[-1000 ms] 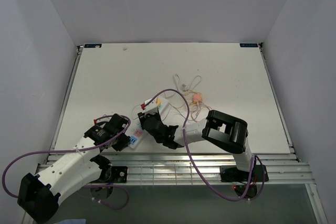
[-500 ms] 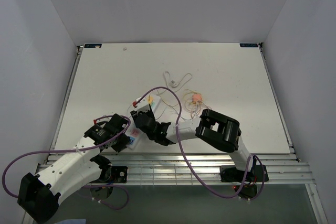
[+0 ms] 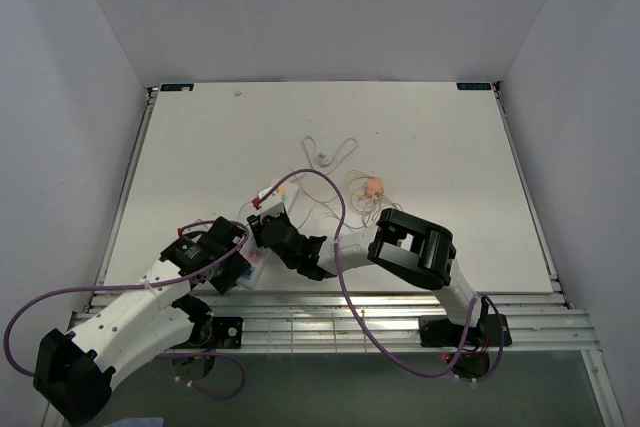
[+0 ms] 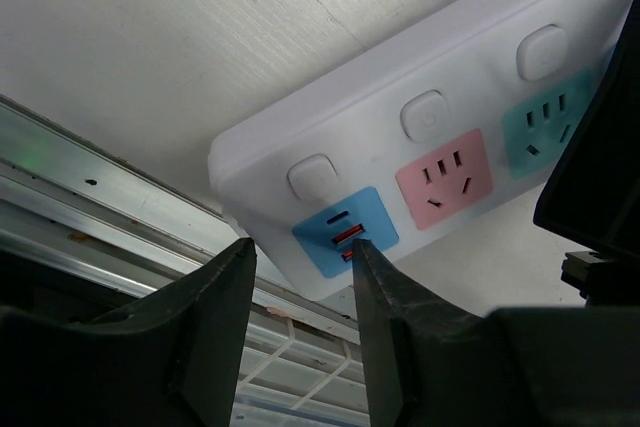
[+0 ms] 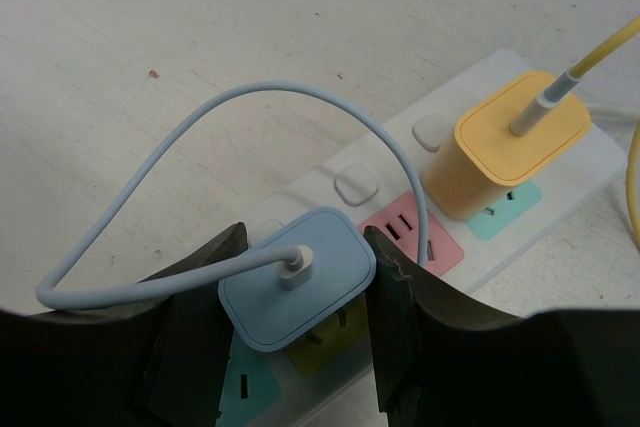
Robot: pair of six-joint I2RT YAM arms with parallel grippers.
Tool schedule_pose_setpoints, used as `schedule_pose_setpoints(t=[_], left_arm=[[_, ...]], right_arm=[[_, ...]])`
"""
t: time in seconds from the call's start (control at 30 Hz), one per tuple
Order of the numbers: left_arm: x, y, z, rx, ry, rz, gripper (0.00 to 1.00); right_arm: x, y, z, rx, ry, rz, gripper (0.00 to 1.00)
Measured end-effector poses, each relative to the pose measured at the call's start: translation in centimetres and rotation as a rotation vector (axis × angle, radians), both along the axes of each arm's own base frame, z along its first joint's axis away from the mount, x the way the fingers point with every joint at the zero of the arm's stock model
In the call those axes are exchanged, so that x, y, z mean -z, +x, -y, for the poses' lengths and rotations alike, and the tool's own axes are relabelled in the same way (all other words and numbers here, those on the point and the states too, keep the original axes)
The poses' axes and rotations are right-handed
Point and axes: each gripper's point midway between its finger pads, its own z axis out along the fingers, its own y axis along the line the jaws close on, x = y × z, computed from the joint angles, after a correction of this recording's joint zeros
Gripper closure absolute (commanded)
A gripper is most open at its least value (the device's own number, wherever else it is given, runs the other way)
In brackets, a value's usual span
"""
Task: Insert the plug
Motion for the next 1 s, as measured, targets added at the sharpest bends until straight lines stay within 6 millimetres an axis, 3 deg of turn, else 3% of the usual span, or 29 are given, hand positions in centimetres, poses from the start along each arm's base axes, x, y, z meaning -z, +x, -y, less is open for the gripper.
schedule_pose_setpoints(t=[0.33,0.63,0.77,1.0], left_arm=[[-1.3,0.6,0.3,0.005,-0.011,0.028,0.36],[-5.0,2.2,1.0,0.005,-0.070,0.155,0.27],[-6.0,2.2,0.7,0.004,-0.082,0.190,0.26],[-7.6,2.2,0.4,0.006,-0.086,0.229,0.19]], right_arm=[[-0.8,-0.6,0.4,0.003,-0.012,-0.033,0.85],[-1.3,-0.3,1.2,0.070,-0.097,-0.102,0.84],[-1.3,1.3,2.1,0.115,-0.118,-0.124,0.87],[-1.3,6.9,4.3,0.253,-0.112,-0.140,0.90]])
